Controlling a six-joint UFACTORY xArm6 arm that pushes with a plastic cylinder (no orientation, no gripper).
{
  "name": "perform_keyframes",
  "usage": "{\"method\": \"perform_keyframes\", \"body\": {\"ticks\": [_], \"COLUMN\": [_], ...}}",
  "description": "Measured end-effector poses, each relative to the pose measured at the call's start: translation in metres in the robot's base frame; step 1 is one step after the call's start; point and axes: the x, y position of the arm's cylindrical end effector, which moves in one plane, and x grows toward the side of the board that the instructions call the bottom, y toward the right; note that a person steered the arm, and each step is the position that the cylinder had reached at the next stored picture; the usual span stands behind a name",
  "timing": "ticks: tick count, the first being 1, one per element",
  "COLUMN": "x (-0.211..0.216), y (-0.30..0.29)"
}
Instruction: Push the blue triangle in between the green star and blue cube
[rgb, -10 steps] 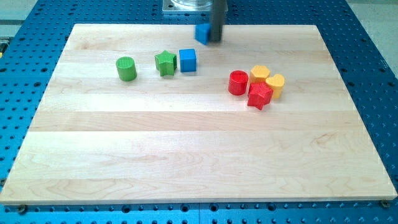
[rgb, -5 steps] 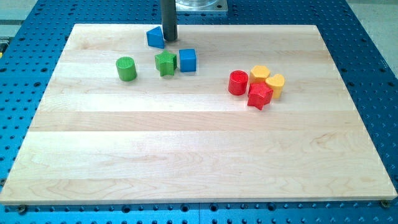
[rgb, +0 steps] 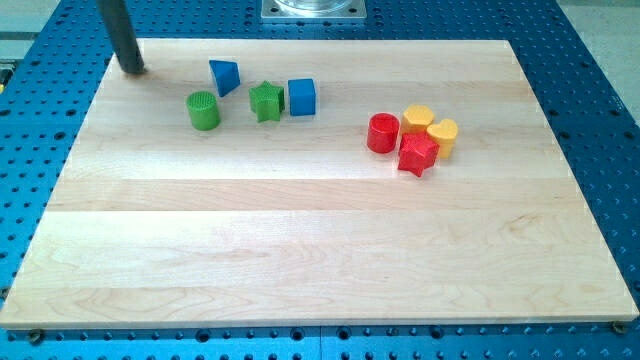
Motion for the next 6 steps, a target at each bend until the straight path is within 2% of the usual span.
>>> {"method": "perform_keyframes", "body": {"ticks": [2,4,5,6], "x": [0.023,0.037,0.029,0.038], "y": [0.147,0.217,0.136,0.018]}}
